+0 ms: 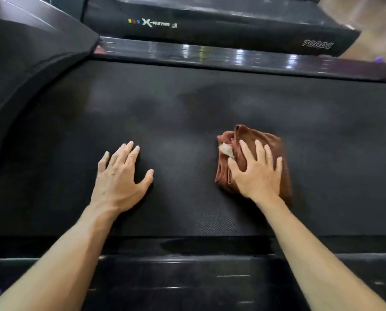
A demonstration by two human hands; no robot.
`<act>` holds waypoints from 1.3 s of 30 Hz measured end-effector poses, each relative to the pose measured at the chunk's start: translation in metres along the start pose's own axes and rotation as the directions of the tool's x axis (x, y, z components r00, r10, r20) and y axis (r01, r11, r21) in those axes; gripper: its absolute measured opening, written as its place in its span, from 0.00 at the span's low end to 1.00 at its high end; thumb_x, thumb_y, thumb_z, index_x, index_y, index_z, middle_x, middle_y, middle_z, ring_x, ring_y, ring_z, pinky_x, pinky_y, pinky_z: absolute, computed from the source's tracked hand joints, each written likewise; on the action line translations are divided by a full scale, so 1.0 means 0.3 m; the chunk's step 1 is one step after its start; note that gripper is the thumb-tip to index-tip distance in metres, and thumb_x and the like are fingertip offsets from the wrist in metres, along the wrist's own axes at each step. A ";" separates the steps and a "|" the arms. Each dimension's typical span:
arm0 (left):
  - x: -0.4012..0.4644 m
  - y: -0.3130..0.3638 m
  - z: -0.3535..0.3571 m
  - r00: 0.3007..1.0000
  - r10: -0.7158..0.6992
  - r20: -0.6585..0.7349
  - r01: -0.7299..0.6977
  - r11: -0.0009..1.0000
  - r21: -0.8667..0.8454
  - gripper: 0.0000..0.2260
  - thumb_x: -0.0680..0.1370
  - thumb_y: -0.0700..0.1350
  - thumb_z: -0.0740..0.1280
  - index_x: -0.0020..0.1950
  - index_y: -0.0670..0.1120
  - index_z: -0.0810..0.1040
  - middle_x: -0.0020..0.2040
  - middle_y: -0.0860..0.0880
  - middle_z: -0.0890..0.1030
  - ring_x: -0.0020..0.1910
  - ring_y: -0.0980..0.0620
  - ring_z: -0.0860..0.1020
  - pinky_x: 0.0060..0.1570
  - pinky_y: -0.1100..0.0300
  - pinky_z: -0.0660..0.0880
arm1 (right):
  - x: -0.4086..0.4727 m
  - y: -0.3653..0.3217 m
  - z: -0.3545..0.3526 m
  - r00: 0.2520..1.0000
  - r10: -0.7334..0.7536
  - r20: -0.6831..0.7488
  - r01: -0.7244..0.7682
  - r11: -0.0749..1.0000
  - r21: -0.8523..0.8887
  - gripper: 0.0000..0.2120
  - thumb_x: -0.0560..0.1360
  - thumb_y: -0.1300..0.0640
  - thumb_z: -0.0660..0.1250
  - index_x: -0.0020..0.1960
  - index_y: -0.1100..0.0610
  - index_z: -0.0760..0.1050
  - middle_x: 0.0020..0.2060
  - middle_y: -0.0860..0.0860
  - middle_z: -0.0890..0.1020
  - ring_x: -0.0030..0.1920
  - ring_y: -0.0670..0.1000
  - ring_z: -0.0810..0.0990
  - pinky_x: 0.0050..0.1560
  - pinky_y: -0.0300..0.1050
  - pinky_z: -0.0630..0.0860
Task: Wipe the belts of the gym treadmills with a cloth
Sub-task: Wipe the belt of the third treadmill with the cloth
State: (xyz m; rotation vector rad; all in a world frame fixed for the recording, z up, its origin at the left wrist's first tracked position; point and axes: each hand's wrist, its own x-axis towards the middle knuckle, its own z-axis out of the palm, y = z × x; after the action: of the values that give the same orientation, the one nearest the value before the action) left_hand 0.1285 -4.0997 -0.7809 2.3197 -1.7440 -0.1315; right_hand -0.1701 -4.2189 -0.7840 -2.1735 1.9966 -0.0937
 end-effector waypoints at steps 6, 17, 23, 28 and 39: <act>-0.128 0.259 0.094 0.996 0.088 0.032 -0.086 0.994 -0.064 0.37 0.76 0.68 0.48 0.82 0.54 0.60 0.84 0.53 0.54 0.83 0.55 0.49 0.81 0.47 0.44 | 0.210 0.005 -0.028 0.999 0.038 0.036 -0.037 0.999 -0.012 0.34 0.81 0.31 0.49 0.84 0.40 0.50 0.85 0.52 0.48 0.84 0.55 0.42 0.80 0.66 0.38; -0.126 0.273 0.122 0.999 0.038 -0.019 -0.038 0.999 -0.012 0.32 0.78 0.65 0.53 0.80 0.55 0.63 0.83 0.53 0.58 0.82 0.54 0.54 0.79 0.46 0.50 | -0.244 0.278 -0.045 0.984 0.176 0.015 -0.174 0.981 -0.089 0.42 0.74 0.24 0.40 0.84 0.39 0.46 0.85 0.53 0.42 0.84 0.57 0.39 0.81 0.65 0.39; -0.120 0.277 0.129 0.999 0.037 -0.004 -0.037 0.999 0.031 0.35 0.76 0.67 0.48 0.82 0.56 0.61 0.83 0.53 0.56 0.82 0.54 0.52 0.78 0.47 0.49 | 0.051 0.218 -0.052 0.995 0.097 0.025 -0.093 0.989 -0.117 0.38 0.79 0.27 0.47 0.84 0.40 0.47 0.85 0.53 0.45 0.84 0.59 0.41 0.79 0.69 0.40; -0.124 0.281 0.129 1.000 0.030 0.003 -0.030 0.998 0.047 0.36 0.76 0.68 0.46 0.82 0.57 0.58 0.84 0.53 0.54 0.83 0.54 0.51 0.78 0.47 0.49 | -0.124 0.181 -0.042 0.974 -0.212 0.078 0.218 0.973 -0.071 0.38 0.75 0.28 0.47 0.84 0.38 0.48 0.85 0.51 0.45 0.84 0.58 0.40 0.79 0.68 0.37; -0.120 0.277 0.130 0.999 0.042 0.002 -0.042 0.998 0.039 0.36 0.76 0.68 0.46 0.82 0.57 0.60 0.84 0.52 0.56 0.82 0.53 0.52 0.78 0.46 0.50 | 0.092 0.300 -0.088 0.989 0.146 0.035 -0.140 0.980 -0.139 0.39 0.78 0.27 0.48 0.84 0.43 0.48 0.84 0.57 0.47 0.83 0.61 0.43 0.80 0.67 0.40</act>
State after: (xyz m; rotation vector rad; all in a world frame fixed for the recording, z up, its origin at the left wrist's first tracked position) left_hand 0.0322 -4.0922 -0.8011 2.3091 -1.8102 -0.0921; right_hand -0.2604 -4.2558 -0.7765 -2.0806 2.1853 0.1145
